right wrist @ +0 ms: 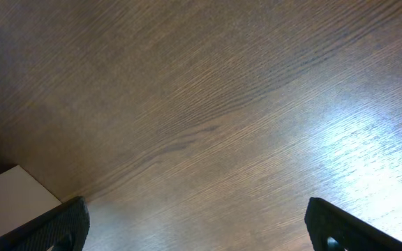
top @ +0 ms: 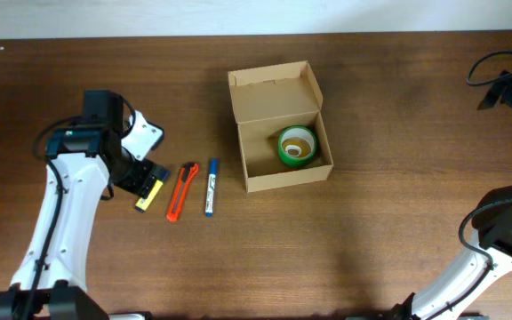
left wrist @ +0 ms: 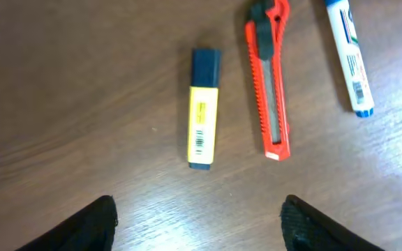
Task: Pack container
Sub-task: 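Grasp the yellow highlighter with the left gripper and lift it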
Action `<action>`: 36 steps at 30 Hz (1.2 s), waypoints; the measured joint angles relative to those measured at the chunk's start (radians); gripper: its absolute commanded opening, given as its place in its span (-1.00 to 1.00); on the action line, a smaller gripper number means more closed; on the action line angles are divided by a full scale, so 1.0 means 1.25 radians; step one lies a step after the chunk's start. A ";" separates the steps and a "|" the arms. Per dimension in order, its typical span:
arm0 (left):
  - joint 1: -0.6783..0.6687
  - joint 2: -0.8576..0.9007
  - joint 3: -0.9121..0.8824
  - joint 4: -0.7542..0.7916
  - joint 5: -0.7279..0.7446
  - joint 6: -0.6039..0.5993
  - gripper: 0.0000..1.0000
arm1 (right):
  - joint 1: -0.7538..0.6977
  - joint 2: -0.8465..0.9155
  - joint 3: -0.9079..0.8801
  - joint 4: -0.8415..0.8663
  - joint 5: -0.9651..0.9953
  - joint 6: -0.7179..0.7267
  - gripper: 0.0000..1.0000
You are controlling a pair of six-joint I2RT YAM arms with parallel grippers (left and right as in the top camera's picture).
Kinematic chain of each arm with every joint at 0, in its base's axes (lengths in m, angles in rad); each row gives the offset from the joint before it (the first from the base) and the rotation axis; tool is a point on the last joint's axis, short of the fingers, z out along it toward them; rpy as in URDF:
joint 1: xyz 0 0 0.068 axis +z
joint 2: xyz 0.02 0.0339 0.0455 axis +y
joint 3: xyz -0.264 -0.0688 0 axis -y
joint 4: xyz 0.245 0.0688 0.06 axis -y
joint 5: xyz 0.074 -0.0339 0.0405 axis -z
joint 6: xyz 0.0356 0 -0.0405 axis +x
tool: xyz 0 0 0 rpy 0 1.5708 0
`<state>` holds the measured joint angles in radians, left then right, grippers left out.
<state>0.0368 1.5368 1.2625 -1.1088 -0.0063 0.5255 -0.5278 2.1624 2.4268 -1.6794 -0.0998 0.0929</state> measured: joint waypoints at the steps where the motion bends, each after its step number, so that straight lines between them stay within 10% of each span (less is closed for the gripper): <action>1: 0.000 0.009 -0.004 0.000 0.000 0.006 0.45 | 0.000 0.000 0.000 0.000 0.000 0.000 0.99; 31: 0.000 0.337 -0.013 0.125 -0.023 0.026 0.34 | 0.000 0.000 0.000 0.000 0.000 0.000 0.99; 34: 0.000 0.341 -0.012 0.130 -0.037 0.026 0.19 | 0.000 0.000 0.000 0.000 0.000 0.000 0.99; 36: 0.000 0.342 -0.012 0.135 -0.042 0.024 -0.27 | 0.000 0.000 0.000 0.000 0.000 0.000 0.99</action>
<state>0.0364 1.9640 1.2480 -0.9398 -0.0589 0.5556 -0.5278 2.1624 2.4268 -1.6794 -0.1001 0.0933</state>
